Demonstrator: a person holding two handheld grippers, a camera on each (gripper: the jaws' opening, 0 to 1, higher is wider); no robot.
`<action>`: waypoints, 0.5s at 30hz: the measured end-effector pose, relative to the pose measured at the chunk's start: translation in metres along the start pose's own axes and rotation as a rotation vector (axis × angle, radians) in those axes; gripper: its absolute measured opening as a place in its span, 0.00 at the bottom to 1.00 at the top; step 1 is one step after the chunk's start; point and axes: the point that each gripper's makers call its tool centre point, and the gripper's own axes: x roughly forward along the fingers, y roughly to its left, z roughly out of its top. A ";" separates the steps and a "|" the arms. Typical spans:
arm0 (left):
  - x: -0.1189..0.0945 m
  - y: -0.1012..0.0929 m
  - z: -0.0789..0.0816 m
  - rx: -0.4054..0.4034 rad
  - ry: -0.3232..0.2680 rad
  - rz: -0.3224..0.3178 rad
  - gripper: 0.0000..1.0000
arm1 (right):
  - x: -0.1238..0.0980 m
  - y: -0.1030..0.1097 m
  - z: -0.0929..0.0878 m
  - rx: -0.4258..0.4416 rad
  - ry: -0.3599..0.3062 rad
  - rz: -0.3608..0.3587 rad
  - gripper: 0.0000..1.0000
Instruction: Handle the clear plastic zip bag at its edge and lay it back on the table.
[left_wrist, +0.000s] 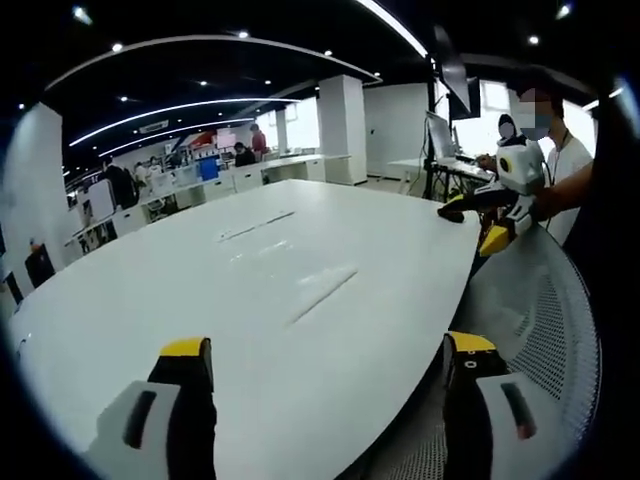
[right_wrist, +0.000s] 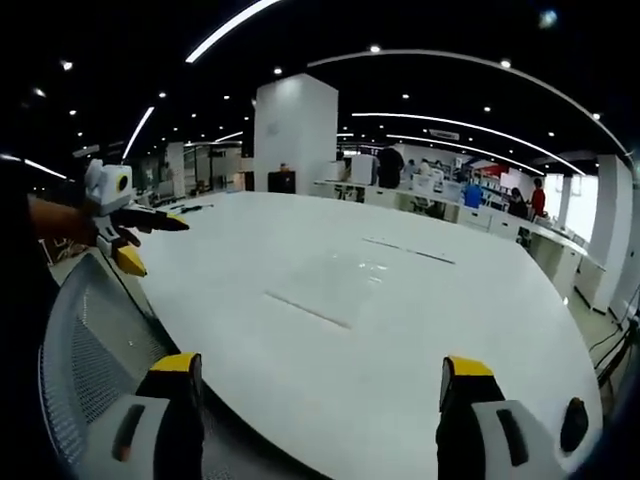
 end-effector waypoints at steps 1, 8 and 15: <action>0.000 0.001 0.000 0.001 0.001 0.005 0.99 | 0.000 0.000 0.000 0.001 -0.002 0.001 1.00; -0.001 0.000 0.000 0.001 0.003 0.004 0.99 | 0.002 0.002 0.003 0.000 -0.009 0.005 1.00; 0.000 -0.001 0.001 0.005 0.003 -0.004 0.99 | 0.005 0.001 0.008 0.001 -0.019 0.006 1.00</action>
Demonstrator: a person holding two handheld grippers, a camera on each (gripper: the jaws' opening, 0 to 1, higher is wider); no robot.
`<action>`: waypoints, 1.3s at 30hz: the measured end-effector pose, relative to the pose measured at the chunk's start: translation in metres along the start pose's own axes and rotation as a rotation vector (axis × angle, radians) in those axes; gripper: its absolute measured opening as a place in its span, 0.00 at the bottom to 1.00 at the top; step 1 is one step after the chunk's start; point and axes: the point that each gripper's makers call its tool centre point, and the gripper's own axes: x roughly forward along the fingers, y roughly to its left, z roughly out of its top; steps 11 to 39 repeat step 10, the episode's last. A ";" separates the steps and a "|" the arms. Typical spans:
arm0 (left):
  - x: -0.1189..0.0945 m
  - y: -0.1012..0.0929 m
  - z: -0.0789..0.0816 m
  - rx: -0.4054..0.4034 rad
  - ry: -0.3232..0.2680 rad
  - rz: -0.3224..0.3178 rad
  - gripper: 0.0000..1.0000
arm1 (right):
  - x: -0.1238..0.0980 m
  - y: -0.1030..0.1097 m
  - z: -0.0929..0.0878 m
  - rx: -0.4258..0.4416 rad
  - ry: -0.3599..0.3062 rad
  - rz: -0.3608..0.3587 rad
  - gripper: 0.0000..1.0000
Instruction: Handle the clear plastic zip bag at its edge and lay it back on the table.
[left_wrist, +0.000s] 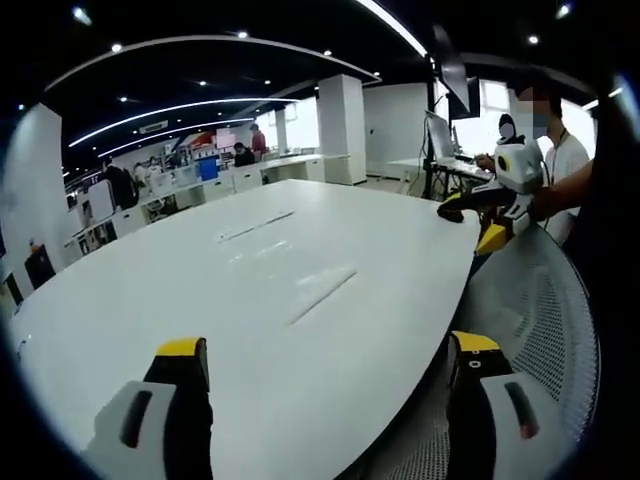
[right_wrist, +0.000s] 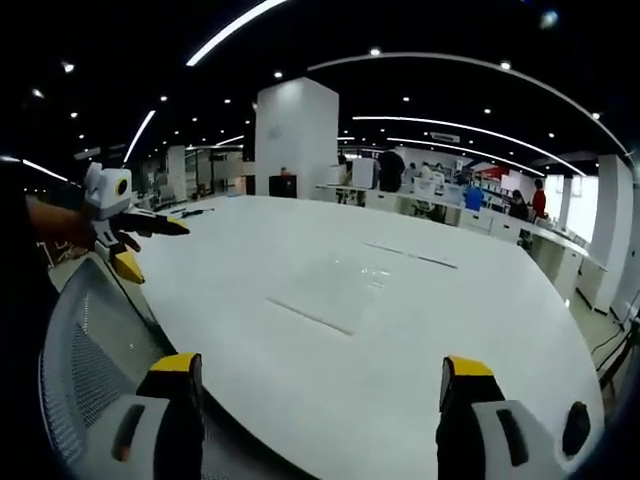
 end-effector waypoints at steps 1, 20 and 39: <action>0.000 0.000 0.000 0.000 -0.001 -0.001 0.99 | 0.001 0.000 0.000 -0.001 0.001 0.001 1.00; 0.000 0.001 0.002 0.006 -0.003 -0.001 0.99 | 0.005 0.001 0.004 -0.010 -0.003 0.006 1.00; 0.000 0.001 0.002 0.006 -0.003 -0.001 0.99 | 0.005 0.001 0.004 -0.010 -0.003 0.006 1.00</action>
